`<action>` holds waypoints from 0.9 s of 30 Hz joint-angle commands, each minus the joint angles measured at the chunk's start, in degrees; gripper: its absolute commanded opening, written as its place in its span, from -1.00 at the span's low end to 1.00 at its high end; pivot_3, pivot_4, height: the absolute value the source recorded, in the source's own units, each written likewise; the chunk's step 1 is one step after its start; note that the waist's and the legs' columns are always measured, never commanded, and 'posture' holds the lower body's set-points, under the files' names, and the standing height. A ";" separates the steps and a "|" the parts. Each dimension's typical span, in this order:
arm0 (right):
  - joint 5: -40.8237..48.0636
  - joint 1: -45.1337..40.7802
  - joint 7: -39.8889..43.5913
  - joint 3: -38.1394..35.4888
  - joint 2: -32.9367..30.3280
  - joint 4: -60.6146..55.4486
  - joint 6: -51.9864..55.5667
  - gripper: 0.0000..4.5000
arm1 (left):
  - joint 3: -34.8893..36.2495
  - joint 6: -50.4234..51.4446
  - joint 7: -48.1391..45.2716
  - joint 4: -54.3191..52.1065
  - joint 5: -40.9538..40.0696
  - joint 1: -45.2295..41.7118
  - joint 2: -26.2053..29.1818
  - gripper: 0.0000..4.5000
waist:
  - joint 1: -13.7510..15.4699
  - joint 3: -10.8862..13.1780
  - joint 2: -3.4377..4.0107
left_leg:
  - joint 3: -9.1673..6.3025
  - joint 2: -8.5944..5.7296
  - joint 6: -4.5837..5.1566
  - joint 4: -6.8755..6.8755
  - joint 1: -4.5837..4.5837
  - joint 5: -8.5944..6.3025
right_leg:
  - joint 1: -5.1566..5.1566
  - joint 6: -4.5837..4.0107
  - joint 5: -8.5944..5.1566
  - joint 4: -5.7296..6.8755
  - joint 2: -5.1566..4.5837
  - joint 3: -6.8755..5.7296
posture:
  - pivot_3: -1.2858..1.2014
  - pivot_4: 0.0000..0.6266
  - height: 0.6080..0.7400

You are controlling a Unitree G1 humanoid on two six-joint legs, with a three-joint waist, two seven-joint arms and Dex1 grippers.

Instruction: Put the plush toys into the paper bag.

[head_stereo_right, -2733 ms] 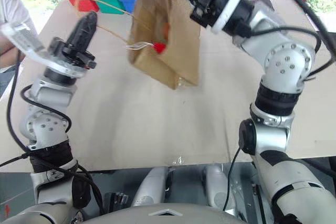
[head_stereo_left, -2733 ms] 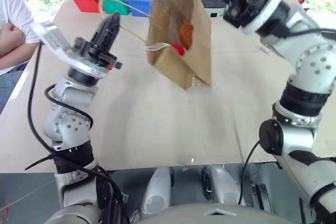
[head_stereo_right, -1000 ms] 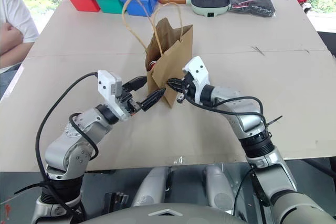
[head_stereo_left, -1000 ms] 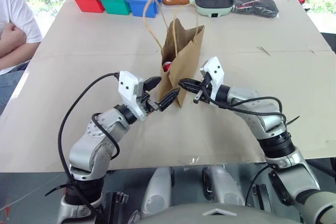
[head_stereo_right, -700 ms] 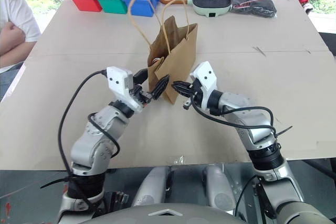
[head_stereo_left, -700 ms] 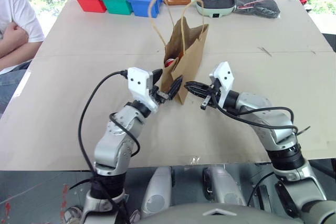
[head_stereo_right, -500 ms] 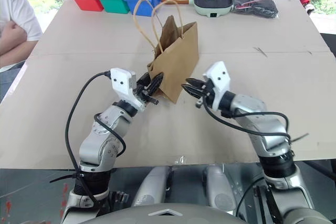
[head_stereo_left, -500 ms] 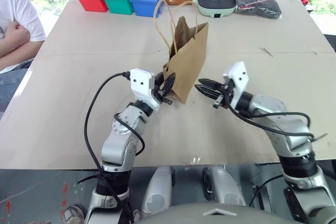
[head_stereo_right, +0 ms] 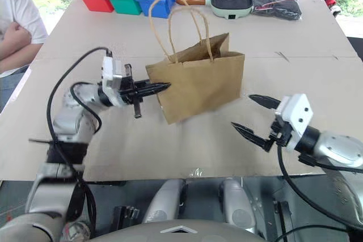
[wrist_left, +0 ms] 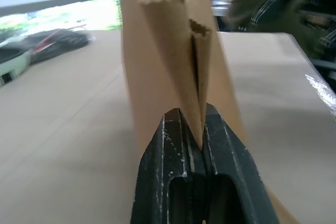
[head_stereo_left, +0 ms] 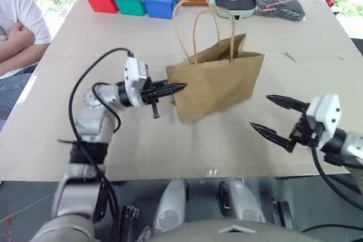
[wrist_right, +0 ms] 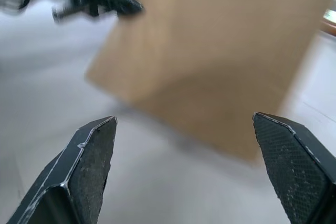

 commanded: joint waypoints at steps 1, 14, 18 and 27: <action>1.74 3.38 0.05 -4.60 -0.69 -3.86 -1.21 0.78 | -3.58 -10.77 -9.71 13.45 5.36 -6.27 -1.47 -1.00 | -0.13 -0.01 -0.01 | 0.01 0.00 0.00 0.00 0.00 0.00 | 0.03 0.00 0.01 -0.04 0.00 0.01 | 0.03 -0.52 1.00; 2.28 5.99 1.57 -7.51 -1.52 -0.47 -3.17 0.82 | 4.16 5.48 1.74 -2.45 0.69 2.93 2.28 0.25 | -1.31 0.00 -0.01 | -0.13 0.08 0.01 -0.03 0.03 -0.01 | 0.07 0.00 0.02 0.00 0.00 -0.03 | 0.03 -0.52 1.00; 2.09 8.30 6.83 -12.10 -3.92 4.17 -5.32 0.82 | 13.41 19.64 10.97 -22.58 -7.27 19.09 7.40 0.25 | -1.36 0.01 0.01 | -0.20 0.23 0.01 -0.04 0.04 -0.01 | 0.10 -0.01 0.01 0.06 -0.07 -0.11 | 0.03 -0.52 1.00; 0.14 12.84 15.02 -18.13 -7.37 11.75 -9.69 0.82 | 24.55 29.30 22.07 -45.01 -14.34 46.73 6.71 0.25 | 0.17 -0.03 0.05 | -0.10 0.21 0.01 0.02 0.14 -0.01 | 0.23 -0.01 -0.01 -0.07 -0.15 -0.07 | 0.03 -0.52 1.00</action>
